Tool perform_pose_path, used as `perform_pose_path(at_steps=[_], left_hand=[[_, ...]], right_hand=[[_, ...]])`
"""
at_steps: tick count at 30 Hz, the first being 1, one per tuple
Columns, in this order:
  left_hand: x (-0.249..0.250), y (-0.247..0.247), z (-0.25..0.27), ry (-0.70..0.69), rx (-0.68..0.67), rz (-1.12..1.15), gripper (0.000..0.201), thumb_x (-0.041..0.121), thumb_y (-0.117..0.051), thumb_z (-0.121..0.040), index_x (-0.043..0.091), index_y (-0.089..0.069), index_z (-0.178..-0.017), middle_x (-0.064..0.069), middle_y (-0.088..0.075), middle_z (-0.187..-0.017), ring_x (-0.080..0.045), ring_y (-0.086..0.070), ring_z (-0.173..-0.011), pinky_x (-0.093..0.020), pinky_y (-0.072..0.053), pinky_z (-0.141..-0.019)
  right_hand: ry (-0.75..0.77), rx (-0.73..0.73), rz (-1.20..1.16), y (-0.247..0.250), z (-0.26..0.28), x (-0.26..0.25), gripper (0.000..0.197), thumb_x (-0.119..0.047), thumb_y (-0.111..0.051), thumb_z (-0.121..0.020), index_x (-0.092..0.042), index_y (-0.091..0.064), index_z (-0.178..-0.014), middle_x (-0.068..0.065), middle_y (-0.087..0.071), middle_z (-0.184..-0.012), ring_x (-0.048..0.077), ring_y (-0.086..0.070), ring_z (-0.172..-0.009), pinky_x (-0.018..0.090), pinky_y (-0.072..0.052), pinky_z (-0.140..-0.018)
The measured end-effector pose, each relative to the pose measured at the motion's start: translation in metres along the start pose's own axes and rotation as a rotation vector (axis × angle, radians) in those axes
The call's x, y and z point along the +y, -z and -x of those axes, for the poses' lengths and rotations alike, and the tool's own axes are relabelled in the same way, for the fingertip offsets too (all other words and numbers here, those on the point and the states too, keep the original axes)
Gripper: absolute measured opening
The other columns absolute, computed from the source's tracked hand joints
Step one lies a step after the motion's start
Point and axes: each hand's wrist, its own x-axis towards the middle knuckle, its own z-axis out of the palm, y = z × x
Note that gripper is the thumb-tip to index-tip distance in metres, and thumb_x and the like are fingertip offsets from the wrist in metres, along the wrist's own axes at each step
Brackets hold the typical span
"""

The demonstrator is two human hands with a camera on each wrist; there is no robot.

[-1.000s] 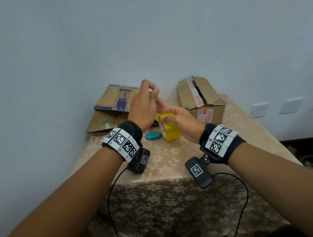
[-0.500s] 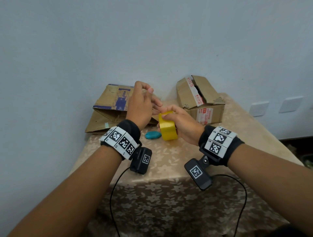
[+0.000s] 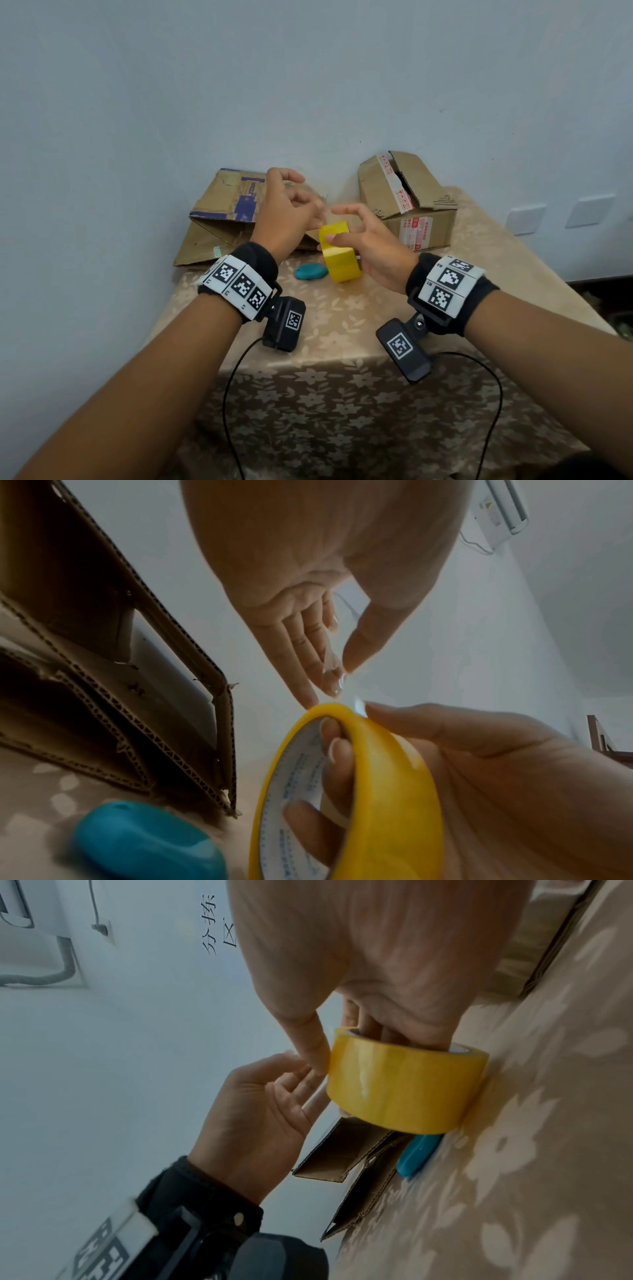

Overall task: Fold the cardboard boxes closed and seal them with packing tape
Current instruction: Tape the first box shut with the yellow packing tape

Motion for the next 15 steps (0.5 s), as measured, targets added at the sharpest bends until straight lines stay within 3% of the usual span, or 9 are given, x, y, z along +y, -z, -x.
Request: perform_pose_path(at_steps=[3, 7, 9, 12, 15], left_hand=[[-0.0039, 0.001, -0.0002, -0.039, -0.023, -0.069, 0.057, -0.004, -0.076, -0.079, 0.017, -0.04, -0.119, -0.008, -0.07, -0.09, -0.022, -0.068, -0.081, -0.041, -0.06, -0.083], [-0.0063, 0.0008, -0.0014, -0.062, -0.018, -0.066, 0.064, -0.009, -0.078, -0.074, 0.017, -0.041, -0.119, -0.005, -0.067, -0.089, -0.02, -0.066, -0.08, -0.04, -0.059, -0.082], [-0.007, 0.0016, -0.0015, -0.068, -0.019, -0.062, 0.064, -0.01, -0.076, -0.074, 0.015, -0.042, -0.12, -0.005, -0.067, -0.089, -0.018, -0.067, -0.08, -0.04, -0.059, -0.082], [-0.0079, 0.0023, -0.002, -0.081, -0.023, -0.055, 0.063, -0.012, -0.075, -0.074, 0.015, -0.042, -0.12, -0.004, -0.066, -0.088, -0.016, -0.067, -0.079, -0.037, -0.059, -0.082], [-0.0089, 0.0024, -0.0024, -0.094, -0.036, -0.036, 0.063, -0.014, -0.074, -0.074, 0.014, -0.042, -0.12, -0.005, -0.066, -0.088, -0.015, -0.067, -0.079, -0.033, -0.059, -0.08]], right_hand=[[0.02, -0.007, 0.002, 0.0015, 0.001, -0.0014, 0.04, 0.001, -0.067, -0.094, -0.023, -0.051, -0.122, 0.015, -0.076, -0.106, 0.035, -0.076, -0.097, 0.049, -0.059, -0.085], [0.026, 0.002, 0.022, -0.0007, 0.0023, -0.0028, 0.027, -0.003, -0.066, -0.097, -0.021, -0.053, -0.113, 0.017, -0.076, -0.104, 0.032, -0.076, -0.09, 0.043, -0.061, -0.08], [0.026, 0.019, 0.016, -0.0016, 0.0024, -0.0034, 0.021, -0.007, -0.063, -0.099, -0.02, -0.054, -0.113, 0.01, -0.078, -0.097, 0.024, -0.077, -0.084, 0.036, -0.063, -0.071], [0.04, 0.047, 0.026, -0.002, 0.003, -0.0035, 0.01, -0.015, -0.058, -0.104, -0.018, -0.054, -0.112, -0.007, -0.075, -0.071, 0.009, -0.073, -0.064, 0.024, -0.055, -0.052], [0.048, 0.042, 0.048, -0.0019, 0.003, -0.0037, 0.01, -0.014, -0.058, -0.104, -0.019, -0.054, -0.111, -0.008, -0.074, -0.066, 0.007, -0.073, -0.061, 0.024, -0.055, -0.05]])
